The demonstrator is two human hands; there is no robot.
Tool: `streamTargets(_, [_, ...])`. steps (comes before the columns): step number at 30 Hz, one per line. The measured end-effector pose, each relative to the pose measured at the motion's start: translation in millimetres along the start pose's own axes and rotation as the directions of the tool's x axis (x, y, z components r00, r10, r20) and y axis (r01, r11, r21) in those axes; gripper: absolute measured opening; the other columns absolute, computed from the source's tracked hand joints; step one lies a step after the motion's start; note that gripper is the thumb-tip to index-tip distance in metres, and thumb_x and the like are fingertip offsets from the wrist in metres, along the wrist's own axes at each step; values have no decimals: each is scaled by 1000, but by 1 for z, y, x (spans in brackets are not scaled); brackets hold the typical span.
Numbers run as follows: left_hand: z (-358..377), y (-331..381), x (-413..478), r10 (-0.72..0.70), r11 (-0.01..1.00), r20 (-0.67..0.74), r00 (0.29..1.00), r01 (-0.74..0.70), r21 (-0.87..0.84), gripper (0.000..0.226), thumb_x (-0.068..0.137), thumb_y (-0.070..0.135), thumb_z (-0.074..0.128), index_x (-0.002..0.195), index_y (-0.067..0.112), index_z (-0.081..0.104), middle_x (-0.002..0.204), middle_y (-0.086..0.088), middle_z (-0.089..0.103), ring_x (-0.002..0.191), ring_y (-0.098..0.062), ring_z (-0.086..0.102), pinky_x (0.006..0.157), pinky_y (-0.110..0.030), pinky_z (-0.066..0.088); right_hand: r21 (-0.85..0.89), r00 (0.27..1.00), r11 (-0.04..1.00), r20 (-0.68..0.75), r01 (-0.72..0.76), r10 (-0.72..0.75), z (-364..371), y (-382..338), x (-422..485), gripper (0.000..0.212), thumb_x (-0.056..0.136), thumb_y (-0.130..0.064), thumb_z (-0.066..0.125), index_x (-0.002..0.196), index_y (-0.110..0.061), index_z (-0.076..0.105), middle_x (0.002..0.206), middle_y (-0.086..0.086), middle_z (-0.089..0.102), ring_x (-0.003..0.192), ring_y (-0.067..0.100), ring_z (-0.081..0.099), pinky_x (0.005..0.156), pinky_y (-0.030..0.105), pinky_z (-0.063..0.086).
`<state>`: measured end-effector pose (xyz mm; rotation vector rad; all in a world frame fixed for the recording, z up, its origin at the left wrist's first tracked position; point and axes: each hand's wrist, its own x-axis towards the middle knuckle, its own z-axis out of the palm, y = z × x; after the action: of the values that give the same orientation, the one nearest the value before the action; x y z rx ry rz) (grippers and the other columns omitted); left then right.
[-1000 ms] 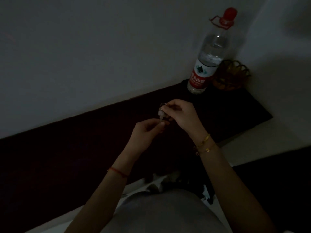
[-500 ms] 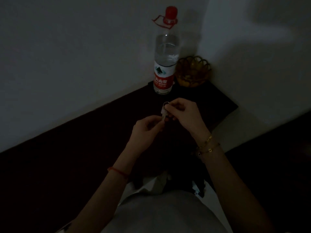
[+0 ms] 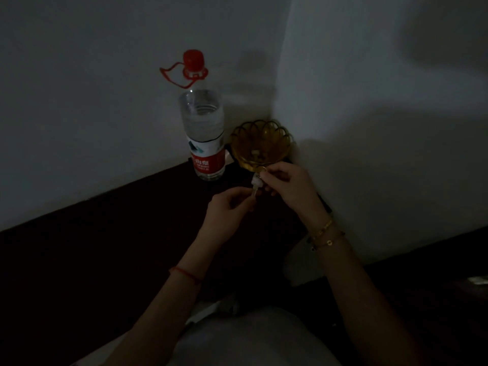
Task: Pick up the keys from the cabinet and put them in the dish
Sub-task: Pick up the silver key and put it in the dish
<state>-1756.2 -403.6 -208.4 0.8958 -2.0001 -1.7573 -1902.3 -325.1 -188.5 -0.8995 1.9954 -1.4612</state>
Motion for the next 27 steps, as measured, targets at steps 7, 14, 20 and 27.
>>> streamTargets(7, [24, 14, 36, -1, 999, -69, 998, 4, 45, 22, 90, 18, 63, 110, 14, 70, 94, -2, 74, 78, -5, 67, 77, -22, 52, -40, 1000, 999, -7, -22, 22, -28, 10, 43, 15, 86, -14, 65, 94, -1, 68, 73, 8, 65, 58, 10, 58, 53, 17, 47])
streamTargets(14, [20, 35, 79, 120, 977, -142, 983, -91, 191, 23, 89, 15, 65, 110, 10, 71, 102, -7, 75, 92, -15, 70, 81, -24, 54, -135, 998, 991, -61, 10, -18, -33, 11, 110, 22, 82, -19, 70, 93, -1, 70, 85, 14, 70, 76, 22, 64, 72, 36, 53])
streamTargets(20, [15, 35, 113, 171, 933, -131, 977, -118, 340, 25, 87, 13, 64, 112, 9, 70, 111, -7, 74, 103, -17, 69, 92, -33, 54, -287, 1000, 958, -31, -7, -2, -27, 20, 164, 13, 83, -15, 66, 86, -3, 70, 94, 20, 71, 86, 27, 64, 75, 37, 50])
streamTargets(27, [15, 22, 131, 248, 749, -71, 966, -145, 646, 23, 89, 18, 57, 109, 14, 67, 106, -8, 70, 99, -23, 64, 82, -41, 52, -592, 995, 806, 95, 33, 29, -14, 39, 187, 14, 82, -12, 65, 86, 2, 66, 96, 23, 68, 91, 36, 62, 67, 27, 38])
